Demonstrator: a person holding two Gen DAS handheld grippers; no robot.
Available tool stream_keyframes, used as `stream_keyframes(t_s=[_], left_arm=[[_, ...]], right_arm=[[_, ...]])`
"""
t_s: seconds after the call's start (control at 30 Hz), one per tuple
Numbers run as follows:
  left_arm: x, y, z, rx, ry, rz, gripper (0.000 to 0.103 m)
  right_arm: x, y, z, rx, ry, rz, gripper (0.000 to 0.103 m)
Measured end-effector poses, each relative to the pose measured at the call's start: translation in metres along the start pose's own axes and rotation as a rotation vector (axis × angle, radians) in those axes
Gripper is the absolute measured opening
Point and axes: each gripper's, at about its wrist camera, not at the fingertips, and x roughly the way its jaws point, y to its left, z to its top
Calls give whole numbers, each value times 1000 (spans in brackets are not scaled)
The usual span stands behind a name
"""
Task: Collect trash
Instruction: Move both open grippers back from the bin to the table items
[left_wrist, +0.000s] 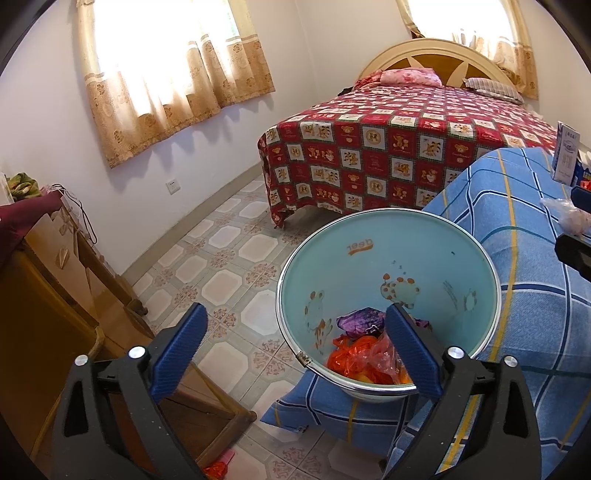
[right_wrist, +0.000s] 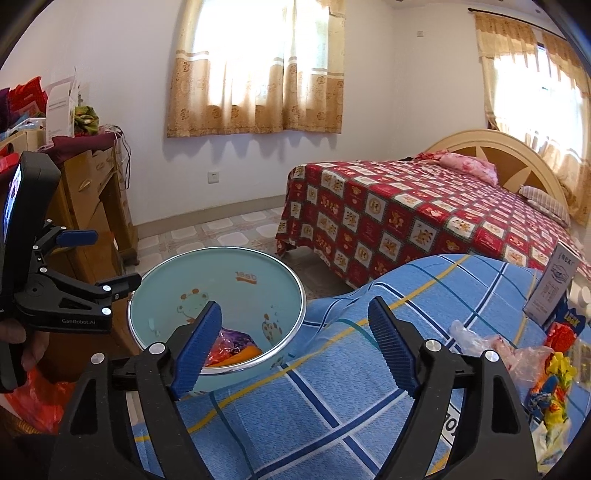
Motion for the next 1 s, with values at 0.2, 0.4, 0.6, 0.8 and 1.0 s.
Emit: stream_keyframes(t_s=[0.2, 0.4, 0.6, 0.8, 1.0], left_arm=[[4, -15, -6, 25, 23, -17, 97], [6, -44, -14, 73, 46, -64, 97], [0, -75, -17, 126, 43, -108, 97], [-6, -100, -12, 147, 27, -145, 97], [-9, -121, -8, 164, 15, -174, 97]], right_arm=[[-11, -11, -6, 17, 4, -40, 84], [-35, -39, -18, 67, 18, -115, 85], [-67, -78, -39, 130, 39, -213, 87], [-108, -130, -70, 233, 73, -363, 87], [-145, -185, -106, 359, 104, -497, 87]])
